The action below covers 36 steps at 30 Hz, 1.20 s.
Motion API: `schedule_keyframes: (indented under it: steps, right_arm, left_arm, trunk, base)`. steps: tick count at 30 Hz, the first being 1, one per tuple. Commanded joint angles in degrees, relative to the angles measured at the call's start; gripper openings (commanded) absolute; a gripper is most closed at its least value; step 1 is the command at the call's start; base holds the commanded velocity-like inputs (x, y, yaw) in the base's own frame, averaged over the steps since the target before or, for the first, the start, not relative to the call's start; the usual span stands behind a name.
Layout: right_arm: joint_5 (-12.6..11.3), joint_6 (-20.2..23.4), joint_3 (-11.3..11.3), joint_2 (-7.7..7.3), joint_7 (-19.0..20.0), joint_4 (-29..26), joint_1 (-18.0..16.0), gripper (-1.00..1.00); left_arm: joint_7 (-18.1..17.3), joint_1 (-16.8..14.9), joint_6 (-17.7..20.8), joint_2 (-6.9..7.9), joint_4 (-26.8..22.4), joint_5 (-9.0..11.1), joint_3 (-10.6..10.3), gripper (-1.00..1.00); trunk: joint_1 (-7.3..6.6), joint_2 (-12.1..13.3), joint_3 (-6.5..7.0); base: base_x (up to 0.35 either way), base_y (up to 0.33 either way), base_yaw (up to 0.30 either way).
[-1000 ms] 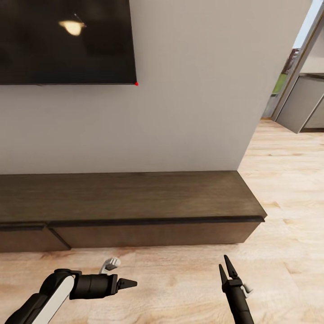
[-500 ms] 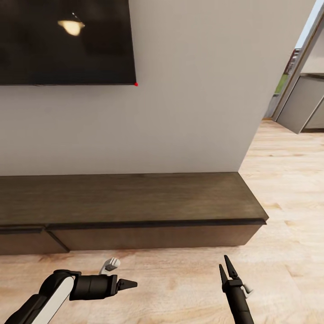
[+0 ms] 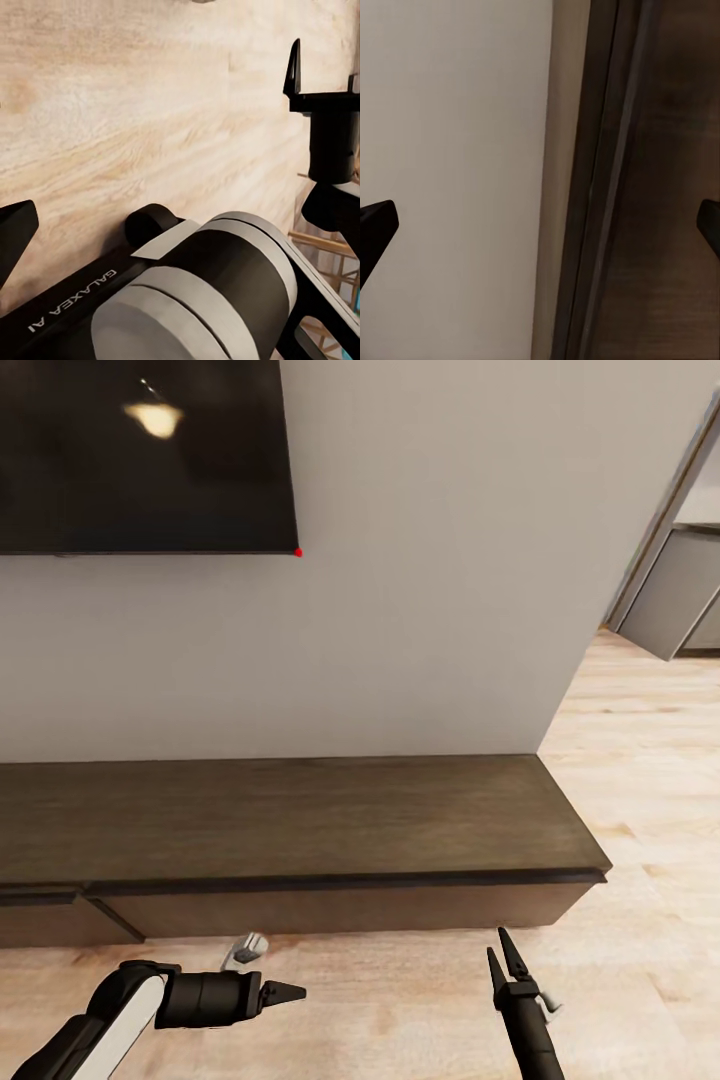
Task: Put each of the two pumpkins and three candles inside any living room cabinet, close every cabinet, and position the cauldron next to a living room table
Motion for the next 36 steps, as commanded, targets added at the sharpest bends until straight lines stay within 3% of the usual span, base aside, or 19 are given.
schedule_keyframes:
  steps: [1, 36]
  right_arm:
    - [-0.42, -0.6, 0.46, -0.06, 0.08, -0.04, -0.06, 1.0]
    - [-0.42, -0.47, 0.46, -0.06, -0.34, 0.06, -0.04, 1.0]
  left_arm:
    - [-0.23, -0.04, 0.15, 0.03, 0.0, -0.12, -0.05, 1.0]
    - [-0.23, 0.29, 0.14, -0.4, -0.02, -0.09, -0.24, 1.0]
  trunk:
    - [0.0, -0.02, -0.04]
    - [0.0, -0.02, -0.04]
  base:
    - [0.164, 0.0, 0.0]
    - [0.069, 0.0, 0.0]
